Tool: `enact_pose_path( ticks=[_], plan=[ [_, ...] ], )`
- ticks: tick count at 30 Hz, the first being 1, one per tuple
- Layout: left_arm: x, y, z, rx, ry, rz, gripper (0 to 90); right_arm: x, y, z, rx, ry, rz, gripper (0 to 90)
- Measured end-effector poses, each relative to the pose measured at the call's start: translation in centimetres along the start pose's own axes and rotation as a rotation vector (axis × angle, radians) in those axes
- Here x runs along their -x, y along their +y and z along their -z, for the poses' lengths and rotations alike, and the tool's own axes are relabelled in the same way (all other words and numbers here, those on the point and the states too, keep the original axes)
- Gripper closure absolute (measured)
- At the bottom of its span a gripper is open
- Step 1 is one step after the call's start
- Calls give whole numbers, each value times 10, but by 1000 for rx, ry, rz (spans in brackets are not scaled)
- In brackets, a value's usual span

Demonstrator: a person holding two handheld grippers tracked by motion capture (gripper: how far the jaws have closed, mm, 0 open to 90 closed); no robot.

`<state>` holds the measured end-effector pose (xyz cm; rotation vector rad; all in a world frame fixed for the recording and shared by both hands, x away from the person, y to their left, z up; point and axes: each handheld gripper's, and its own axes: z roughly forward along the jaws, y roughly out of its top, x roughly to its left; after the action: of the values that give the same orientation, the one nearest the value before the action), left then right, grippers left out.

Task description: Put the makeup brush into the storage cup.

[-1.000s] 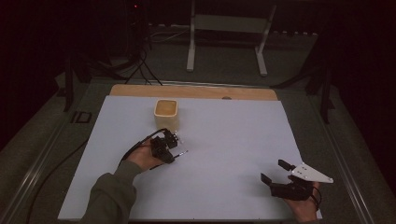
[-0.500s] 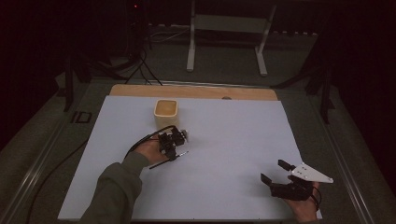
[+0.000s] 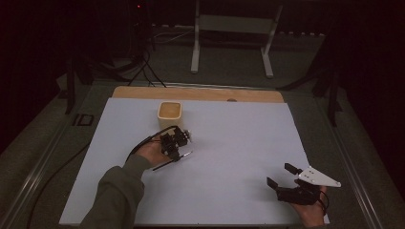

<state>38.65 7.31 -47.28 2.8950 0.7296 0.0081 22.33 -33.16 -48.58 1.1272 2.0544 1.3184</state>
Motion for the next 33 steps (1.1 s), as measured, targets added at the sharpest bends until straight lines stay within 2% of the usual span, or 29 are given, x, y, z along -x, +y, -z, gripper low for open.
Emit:
enact_pose_path(
  ticks=[4,10,33],
  plan=[
    [-4,-4,8,42,-3,23,866,0,0,0,0,0,1,104],
    [-10,-9,17,77,3,46,866,0,0,0,-2,0,1,104],
    [-20,-20,43,243,24,97,866,0,0,-1,-2,2,1,103]
  ],
)
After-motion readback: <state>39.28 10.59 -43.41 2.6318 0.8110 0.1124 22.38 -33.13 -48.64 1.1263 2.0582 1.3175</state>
